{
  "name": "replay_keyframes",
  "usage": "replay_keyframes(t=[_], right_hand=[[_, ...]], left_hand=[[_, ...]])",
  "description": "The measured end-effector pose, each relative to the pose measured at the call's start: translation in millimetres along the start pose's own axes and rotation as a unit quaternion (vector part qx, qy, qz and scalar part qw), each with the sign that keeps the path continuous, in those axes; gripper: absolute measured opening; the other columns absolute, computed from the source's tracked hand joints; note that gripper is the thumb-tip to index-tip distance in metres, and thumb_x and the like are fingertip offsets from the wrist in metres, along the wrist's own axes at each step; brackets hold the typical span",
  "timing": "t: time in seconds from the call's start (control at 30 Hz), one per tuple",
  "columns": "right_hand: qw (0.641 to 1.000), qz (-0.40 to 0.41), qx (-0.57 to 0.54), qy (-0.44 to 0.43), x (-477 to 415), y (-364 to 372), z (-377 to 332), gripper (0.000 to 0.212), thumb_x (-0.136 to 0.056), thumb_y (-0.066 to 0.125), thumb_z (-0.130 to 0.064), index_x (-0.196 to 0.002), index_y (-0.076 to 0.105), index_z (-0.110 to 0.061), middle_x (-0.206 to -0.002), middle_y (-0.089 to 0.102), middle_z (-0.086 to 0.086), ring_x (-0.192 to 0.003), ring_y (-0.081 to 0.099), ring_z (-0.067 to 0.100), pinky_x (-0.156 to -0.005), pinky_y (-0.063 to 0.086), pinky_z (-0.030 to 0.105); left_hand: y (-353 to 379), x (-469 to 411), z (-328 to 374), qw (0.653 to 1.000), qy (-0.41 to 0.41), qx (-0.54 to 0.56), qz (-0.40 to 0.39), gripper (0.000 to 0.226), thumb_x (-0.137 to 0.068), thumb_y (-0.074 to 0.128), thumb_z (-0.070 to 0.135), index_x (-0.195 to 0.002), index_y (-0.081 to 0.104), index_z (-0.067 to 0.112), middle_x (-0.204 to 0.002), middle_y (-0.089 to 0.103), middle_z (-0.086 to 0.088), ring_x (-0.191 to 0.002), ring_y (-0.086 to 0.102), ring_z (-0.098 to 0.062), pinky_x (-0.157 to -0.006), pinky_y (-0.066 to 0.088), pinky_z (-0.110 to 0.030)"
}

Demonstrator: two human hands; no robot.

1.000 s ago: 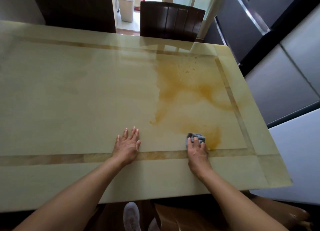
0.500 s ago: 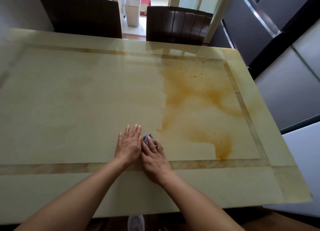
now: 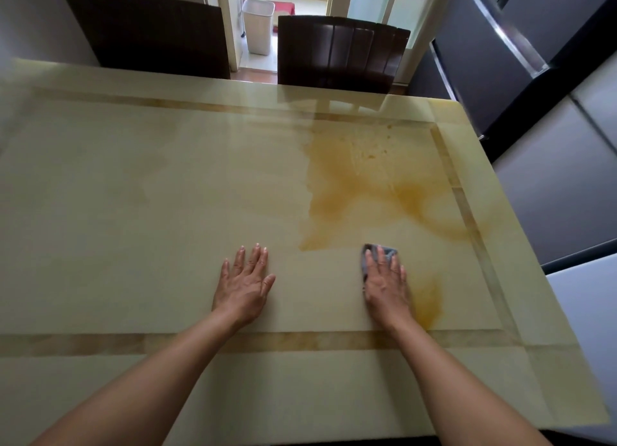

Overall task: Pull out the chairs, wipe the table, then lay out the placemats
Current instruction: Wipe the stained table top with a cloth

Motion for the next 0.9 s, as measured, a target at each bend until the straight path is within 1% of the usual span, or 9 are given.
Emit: replay_keyframes(t=[0.23,0.3,0.37,0.47,0.53,0.63,0.67,0.77,0.9], right_hand=[[0.998,0.029,-0.043,0.045,-3,-4,11,0.064,-0.090,0.017,-0.003,-0.153,0.008,-0.013,-0.160,-0.004,0.008,-0.146,-0.005,0.037,-0.118,-0.002,0.039],[0.998,0.045,-0.032,-0.008,-5,-4,-18,0.068,-0.082,0.022,-0.003,-0.149,0.024,-0.009,-0.158,0.010,0.011,-0.144,0.012,0.042,-0.118,0.001,0.037],[0.995,0.034,-0.015,-0.097,-3,8,-63,0.064,-0.075,0.033,-0.005,-0.138,0.045,-0.006,-0.148,0.039,0.013,-0.130,0.043,0.045,-0.110,0.016,0.039],[0.981,-0.014,0.003,-0.196,7,21,-136,0.061,-0.071,0.037,-0.016,-0.130,0.056,-0.016,-0.137,0.056,0.006,-0.121,0.056,0.036,-0.110,0.031,0.043],[0.974,-0.024,0.009,-0.225,7,16,-168,0.062,-0.075,0.036,-0.017,-0.135,0.053,-0.019,-0.145,0.047,0.004,-0.131,0.047,0.033,-0.111,0.028,0.044],[0.959,-0.036,0.015,-0.280,-11,12,-189,0.063,-0.094,0.028,-0.013,-0.153,0.006,-0.020,-0.161,-0.005,0.002,-0.147,-0.008,0.030,-0.114,-0.014,0.038],[0.959,-0.035,0.011,-0.280,-19,13,-188,0.061,-0.097,0.023,-0.015,-0.152,-0.001,-0.022,-0.160,-0.014,0.000,-0.146,-0.016,0.027,-0.112,-0.019,0.035],[0.965,-0.010,-0.002,-0.261,-47,4,-175,0.062,-0.090,0.001,-0.023,-0.152,-0.003,-0.024,-0.159,-0.015,-0.001,-0.146,-0.016,0.026,-0.111,-0.018,0.033],[0.983,0.006,-0.021,-0.181,-83,-12,-125,0.060,-0.098,0.021,-0.012,-0.152,-0.001,-0.023,-0.160,-0.013,0.000,-0.147,-0.015,0.027,-0.116,-0.012,0.035]], left_hand=[[0,-1,-1,1.000,-0.005,0.001,0.019,0.059,-0.099,0.012,0.047,-0.140,-0.024,0.023,-0.147,-0.030,0.009,-0.143,-0.024,-0.016,-0.116,-0.012,-0.040],[0,-2,-2,1.000,0.000,-0.004,0.028,0.058,-0.092,-0.001,0.055,-0.136,-0.026,0.025,-0.149,-0.029,0.009,-0.141,-0.026,-0.015,-0.116,-0.013,-0.039],[-3,-3,-3,0.999,0.004,-0.006,0.047,0.068,-0.075,-0.018,0.057,-0.137,-0.024,0.028,-0.146,-0.030,0.011,-0.137,-0.029,-0.013,-0.115,-0.014,-0.038],[-15,-12,-14,0.996,-0.029,0.026,0.078,0.061,-0.090,-0.003,0.053,-0.143,-0.017,0.027,-0.152,-0.022,0.012,-0.140,-0.024,-0.011,-0.116,-0.012,-0.037],[-25,-21,-21,0.995,-0.051,0.025,0.082,0.056,-0.100,0.013,0.042,-0.148,-0.009,0.026,-0.157,-0.015,0.010,-0.144,-0.018,-0.013,-0.117,-0.009,-0.038],[-35,-34,-26,0.994,-0.065,0.019,0.085,0.055,-0.101,0.016,0.038,-0.150,-0.005,0.025,-0.158,-0.012,0.009,-0.146,-0.015,-0.016,-0.117,-0.007,-0.040],[-37,-39,-27,0.994,-0.069,0.018,0.083,0.055,-0.101,0.016,0.038,-0.150,-0.005,0.025,-0.158,-0.011,0.009,-0.146,-0.015,-0.016,-0.117,-0.007,-0.040],[-44,-55,-26,0.993,-0.077,0.016,0.084,0.055,-0.101,0.017,0.037,-0.150,-0.005,0.026,-0.159,-0.011,0.008,-0.146,-0.014,-0.017,-0.118,-0.006,-0.041],[-52,-75,-11,0.993,-0.072,0.019,0.090,0.054,-0.102,0.017,0.036,-0.150,-0.006,0.026,-0.158,-0.012,0.008,-0.146,-0.014,-0.018,-0.117,-0.007,-0.041]])
Point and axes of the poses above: each hand's wrist, its own x-axis away from the middle knuckle, its own y-axis out of the palm, z = x × y, the point moved 10 cm from there along -x, towards the middle knuckle
